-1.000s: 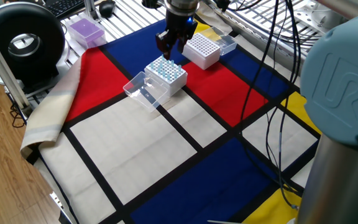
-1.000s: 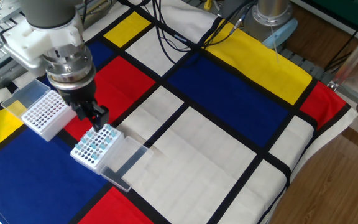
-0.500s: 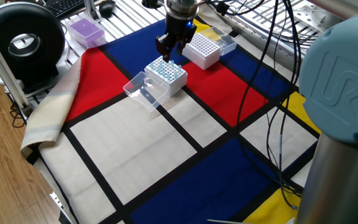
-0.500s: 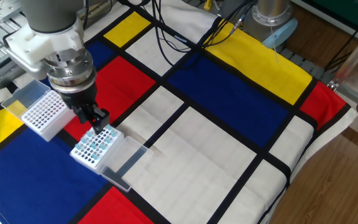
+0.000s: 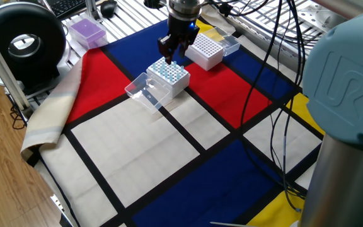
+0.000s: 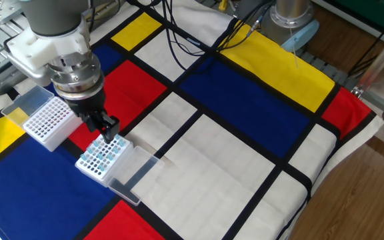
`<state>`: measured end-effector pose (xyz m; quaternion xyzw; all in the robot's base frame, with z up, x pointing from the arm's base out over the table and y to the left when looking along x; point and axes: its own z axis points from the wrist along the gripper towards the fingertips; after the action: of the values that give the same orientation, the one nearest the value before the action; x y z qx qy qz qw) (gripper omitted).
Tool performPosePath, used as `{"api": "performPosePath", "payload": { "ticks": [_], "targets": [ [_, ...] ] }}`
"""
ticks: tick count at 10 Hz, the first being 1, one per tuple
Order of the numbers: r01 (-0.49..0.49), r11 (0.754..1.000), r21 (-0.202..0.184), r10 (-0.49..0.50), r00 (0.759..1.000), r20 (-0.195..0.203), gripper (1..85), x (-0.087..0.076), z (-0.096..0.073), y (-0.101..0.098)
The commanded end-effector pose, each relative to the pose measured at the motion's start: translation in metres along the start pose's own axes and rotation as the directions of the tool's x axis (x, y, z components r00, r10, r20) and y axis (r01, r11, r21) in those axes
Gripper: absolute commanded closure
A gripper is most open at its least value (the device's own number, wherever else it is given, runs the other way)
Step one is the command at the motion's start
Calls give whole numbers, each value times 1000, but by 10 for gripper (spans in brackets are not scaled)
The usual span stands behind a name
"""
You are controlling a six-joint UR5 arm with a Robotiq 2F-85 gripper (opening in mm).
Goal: Transfer all medium pipette tips from one holder to another
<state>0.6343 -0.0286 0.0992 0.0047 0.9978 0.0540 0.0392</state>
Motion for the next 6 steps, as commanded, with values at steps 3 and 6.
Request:
{"api": "performPosePath", "payload": {
  "ticks": [3,6],
  "targets": [
    [-27,999,43,27,1000,-7,363,2,-1,-12],
    [0,1000,30,1,1000,-19,363,4,2,-10]
  ]
}}
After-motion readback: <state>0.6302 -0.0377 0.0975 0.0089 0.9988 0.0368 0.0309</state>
